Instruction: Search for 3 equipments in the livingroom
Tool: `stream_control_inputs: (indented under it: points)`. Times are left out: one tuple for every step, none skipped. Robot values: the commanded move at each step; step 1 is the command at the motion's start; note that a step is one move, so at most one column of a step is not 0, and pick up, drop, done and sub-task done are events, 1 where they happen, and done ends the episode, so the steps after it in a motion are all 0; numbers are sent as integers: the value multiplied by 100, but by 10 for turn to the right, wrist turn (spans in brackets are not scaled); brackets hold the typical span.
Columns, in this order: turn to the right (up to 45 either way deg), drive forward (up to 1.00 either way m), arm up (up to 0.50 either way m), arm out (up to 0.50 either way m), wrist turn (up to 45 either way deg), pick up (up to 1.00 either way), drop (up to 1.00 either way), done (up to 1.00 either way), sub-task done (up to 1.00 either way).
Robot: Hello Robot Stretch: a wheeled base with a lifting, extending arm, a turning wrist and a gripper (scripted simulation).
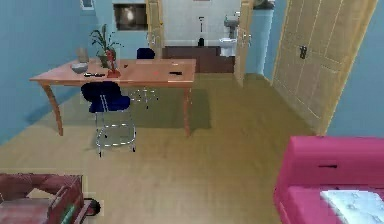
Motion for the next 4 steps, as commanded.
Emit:
stream_control_inputs:
  points:
    - [0, 100, 0, 0, 0, 0, 0, 0, 0]
    - [-60, 0, 0, 0, 0, 0, 0, 0, 0]
    - [0, 30, 0, 0, 0, 0, 0, 0, 0]
    - [0, 0, 0, 0, 0, 0, 0, 100, 0]
